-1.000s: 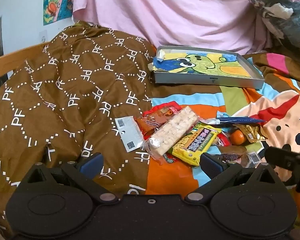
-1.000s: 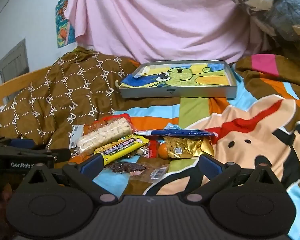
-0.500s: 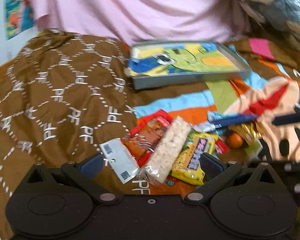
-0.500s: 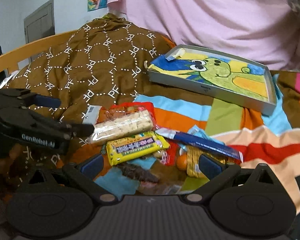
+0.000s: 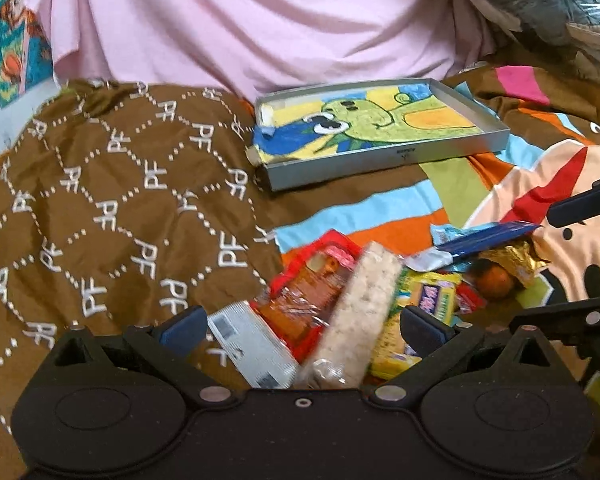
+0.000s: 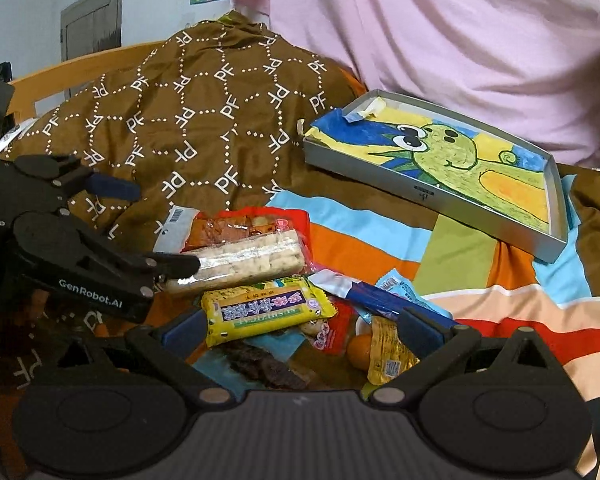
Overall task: Organize snacks
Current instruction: 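Lower the left gripper onto the white rice-cake bar while the right gripper approaches the dark jerky strip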
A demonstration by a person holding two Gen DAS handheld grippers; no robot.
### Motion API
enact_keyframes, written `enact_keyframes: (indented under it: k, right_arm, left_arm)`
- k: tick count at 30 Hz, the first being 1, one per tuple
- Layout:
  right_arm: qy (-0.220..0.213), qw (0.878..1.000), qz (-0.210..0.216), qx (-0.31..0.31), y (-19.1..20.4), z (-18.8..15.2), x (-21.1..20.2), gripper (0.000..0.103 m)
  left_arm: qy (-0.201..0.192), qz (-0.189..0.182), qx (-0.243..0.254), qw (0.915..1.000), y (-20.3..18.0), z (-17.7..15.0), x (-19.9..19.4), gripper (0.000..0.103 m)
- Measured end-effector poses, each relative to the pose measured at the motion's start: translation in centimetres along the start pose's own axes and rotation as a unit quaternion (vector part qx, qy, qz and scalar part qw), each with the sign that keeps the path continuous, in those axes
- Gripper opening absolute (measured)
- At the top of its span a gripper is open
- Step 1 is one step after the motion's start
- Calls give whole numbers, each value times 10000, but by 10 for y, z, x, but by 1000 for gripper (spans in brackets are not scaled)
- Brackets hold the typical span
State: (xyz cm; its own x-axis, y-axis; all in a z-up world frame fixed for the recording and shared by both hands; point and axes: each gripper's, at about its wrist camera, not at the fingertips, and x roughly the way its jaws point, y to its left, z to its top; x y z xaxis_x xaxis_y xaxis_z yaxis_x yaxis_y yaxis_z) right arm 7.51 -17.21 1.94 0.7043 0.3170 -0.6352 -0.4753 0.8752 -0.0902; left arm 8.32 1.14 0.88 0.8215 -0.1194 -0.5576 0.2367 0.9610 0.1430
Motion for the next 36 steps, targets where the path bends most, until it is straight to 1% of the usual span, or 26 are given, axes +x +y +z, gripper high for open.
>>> enact_keyframes:
  k: [2, 5, 11, 15, 16, 21, 24, 27, 28, 33, 36]
  right_arm:
    - [44, 10000, 55, 16, -1, 0, 3, 103]
    - [118, 9999, 116, -16, -3, -1, 9, 103]
    - [310, 9992, 211, -124, -7, -2, 22, 103]
    - [431, 9982, 337, -248, -7, -4, 30, 103]
    - [462, 9977, 389, -302, -8, -4, 32, 103]
    - [660, 9920, 983, -428, -14, -3, 41, 103]
    - [756, 9883, 1192, -585, -15, -3, 46, 103]
    - [870, 9842, 1332, -783, -12, -3, 52, 103]
    - [819, 9842, 1352, -800, -12, -3, 55, 103]
    - [1077, 9791, 1549, -758, -11, -2, 70, 103]
    - [1215, 9741, 1699, -862, -7, -4, 75, 103]
  left_arm:
    - [-45, 20, 107, 9999, 1, 1, 1, 102]
    - [-66, 20, 143, 9999, 4, 1, 3, 102]
    - [110, -247, 99, 9996, 6, -2, 14, 102]
    - [141, -299, 65, 9994, 6, -2, 20, 102]
    - [138, -303, 63, 9994, 6, -2, 21, 102]
    - [140, -344, 53, 9993, 7, -3, 25, 102]
    - [167, -389, 28, 9991, 8, -3, 27, 102]
    - [206, -418, 14, 9989, 9, -3, 30, 102]
    - [225, -430, 3, 9988, 9, -4, 31, 102]
    - [276, -486, -10, 9984, 9, -4, 34, 102]
    - [285, -591, 34, 9978, 8, -4, 34, 102]
